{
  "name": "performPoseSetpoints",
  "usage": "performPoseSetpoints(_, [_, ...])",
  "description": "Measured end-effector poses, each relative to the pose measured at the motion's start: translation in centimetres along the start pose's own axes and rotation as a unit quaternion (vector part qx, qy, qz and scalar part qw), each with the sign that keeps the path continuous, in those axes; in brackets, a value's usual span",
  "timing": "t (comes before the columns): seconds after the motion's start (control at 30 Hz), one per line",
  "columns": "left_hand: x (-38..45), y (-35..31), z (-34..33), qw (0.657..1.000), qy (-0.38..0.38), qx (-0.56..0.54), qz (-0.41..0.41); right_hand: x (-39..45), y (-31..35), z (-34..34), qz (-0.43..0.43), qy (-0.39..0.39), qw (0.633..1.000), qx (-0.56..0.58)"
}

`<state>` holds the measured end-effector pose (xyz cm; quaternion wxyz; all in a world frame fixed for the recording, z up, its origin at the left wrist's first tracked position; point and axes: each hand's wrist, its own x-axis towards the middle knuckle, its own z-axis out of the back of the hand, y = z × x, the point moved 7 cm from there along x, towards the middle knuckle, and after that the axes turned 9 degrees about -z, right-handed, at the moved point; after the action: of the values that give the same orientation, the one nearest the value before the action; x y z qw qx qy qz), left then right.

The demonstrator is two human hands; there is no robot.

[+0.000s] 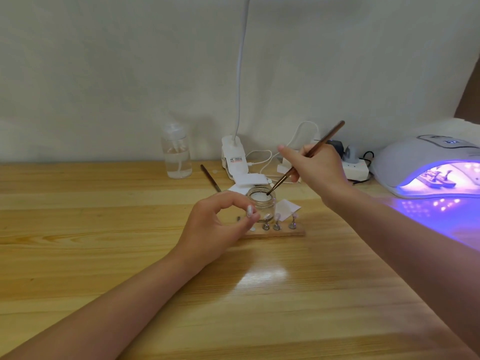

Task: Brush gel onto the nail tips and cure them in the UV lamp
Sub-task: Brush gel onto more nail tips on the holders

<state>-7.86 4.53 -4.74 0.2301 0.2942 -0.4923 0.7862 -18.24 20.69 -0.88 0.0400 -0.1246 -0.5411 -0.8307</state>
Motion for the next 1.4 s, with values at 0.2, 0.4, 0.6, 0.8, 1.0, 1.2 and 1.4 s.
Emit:
performPoseSetpoints(0.2, [0.1, 0.6, 0.6, 0.998, -0.029, -0.038, 0.049, 0.2, -1.8, 0.4, -0.046, 0.013, 0.997, 0.060])
performPoseSetpoints(0.4, [0.0, 1.1, 1.1, 0.992, -0.066, -0.069, 0.082, 0.3, -2.4, 1.7, -0.047, -0.005, 0.996, 0.080])
performPoseSetpoints(0.6, [0.0, 1.5, 1.0, 0.991, -0.067, -0.065, 0.093, 0.0, -2.7, 2.0, -0.054, -0.027, 0.991, 0.123])
performPoseSetpoints(0.8, [0.0, 1.3, 1.0, 0.994, -0.057, -0.052, 0.079, -0.7, -2.7, 0.8, -0.060, -0.001, 0.989, 0.133])
performPoseSetpoints(1.0, [0.1, 1.1, 1.1, 0.994, -0.059, -0.043, 0.076, -0.8, -3.5, 1.9, -0.077, -0.022, 0.987, 0.137])
performPoseSetpoints(1.2, [0.1, 1.0, 0.9, 0.996, -0.049, -0.033, 0.070, -3.6, -1.0, 1.7, 0.025, -0.008, 0.979, 0.201])
performPoseSetpoints(1.4, [0.0, 1.0, 0.9, 0.996, -0.049, -0.031, 0.075, -7.7, 2.2, 0.1, 0.187, 0.054, 0.964, 0.181])
